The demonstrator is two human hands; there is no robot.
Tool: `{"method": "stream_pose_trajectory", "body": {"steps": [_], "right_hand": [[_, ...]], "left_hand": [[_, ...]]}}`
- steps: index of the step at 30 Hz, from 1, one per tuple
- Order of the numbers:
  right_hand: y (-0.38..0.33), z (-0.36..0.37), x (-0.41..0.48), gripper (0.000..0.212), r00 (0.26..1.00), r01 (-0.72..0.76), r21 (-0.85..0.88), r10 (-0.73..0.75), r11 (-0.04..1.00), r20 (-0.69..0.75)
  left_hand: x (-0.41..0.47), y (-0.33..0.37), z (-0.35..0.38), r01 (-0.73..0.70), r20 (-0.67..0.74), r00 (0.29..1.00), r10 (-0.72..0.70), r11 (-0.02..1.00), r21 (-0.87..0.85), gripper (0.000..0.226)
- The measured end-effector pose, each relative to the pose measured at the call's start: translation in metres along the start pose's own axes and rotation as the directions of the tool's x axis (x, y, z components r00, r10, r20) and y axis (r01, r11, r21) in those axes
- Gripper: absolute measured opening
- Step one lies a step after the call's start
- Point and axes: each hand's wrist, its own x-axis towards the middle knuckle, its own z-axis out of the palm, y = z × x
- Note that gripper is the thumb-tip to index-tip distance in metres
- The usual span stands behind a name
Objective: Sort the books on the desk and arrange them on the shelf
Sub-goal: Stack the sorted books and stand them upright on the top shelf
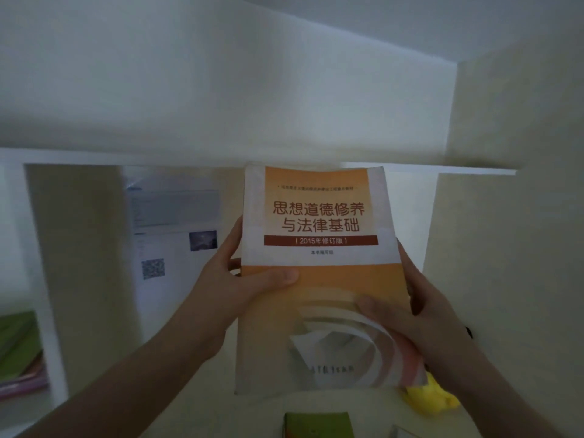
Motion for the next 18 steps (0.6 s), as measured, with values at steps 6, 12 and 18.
{"method": "stream_pose_trajectory", "body": {"steps": [6,12,18], "right_hand": [[-0.027,0.024,0.004,0.076,0.997,0.072,-0.015,-0.072,0.997,0.016],[-0.053,0.047,0.018,0.072,0.986,0.153,0.015,-0.154,0.988,0.061],[-0.072,0.067,0.034,0.075,0.962,0.237,0.080,-0.246,0.968,0.116]], "left_hand": [[-0.009,0.027,-0.028,-0.086,0.008,0.996,0.086,0.996,0.016,0.091],[-0.011,0.059,-0.054,-0.166,0.011,0.986,0.165,0.985,0.042,0.086],[-0.020,0.091,-0.073,-0.247,-0.024,0.968,0.250,0.965,0.086,0.086]]}}
